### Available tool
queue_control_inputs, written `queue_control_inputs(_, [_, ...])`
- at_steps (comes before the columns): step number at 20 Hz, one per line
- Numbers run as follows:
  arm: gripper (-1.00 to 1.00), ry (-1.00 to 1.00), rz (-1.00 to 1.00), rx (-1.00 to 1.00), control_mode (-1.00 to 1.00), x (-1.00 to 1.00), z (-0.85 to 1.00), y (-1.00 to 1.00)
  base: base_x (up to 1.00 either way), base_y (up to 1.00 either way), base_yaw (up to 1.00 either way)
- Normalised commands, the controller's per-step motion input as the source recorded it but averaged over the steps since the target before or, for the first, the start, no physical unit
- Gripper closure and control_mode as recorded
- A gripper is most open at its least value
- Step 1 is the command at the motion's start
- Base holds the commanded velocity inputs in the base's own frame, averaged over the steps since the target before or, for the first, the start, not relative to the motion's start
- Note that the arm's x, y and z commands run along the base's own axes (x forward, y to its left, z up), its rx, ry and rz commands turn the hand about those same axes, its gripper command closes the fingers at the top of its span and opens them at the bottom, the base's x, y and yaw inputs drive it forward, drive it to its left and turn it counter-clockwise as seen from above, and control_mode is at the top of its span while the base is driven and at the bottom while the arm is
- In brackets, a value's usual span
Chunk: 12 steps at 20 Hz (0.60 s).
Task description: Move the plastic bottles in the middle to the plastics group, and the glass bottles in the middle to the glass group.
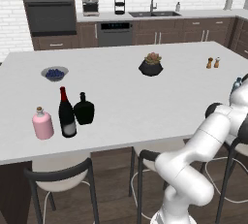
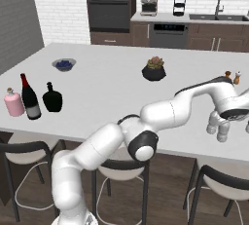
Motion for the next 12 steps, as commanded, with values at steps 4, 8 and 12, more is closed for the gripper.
queue_control_inputs(4, [1.00, -0.02, 0.03, 0.00, -1.00, 0.01, -0.13, -0.05, 0.00, 0.00, 0.00])
queue_control_inputs(8, [1.00, -0.04, 0.04, 0.00, -1.00, 0.07, -0.22, -0.02, 0.00, 0.00, 0.00])
queue_control_inputs(12, [1.00, -0.02, 0.03, 0.00, -1.00, 0.18, -0.40, 0.00, 0.00, 0.00, 0.00])
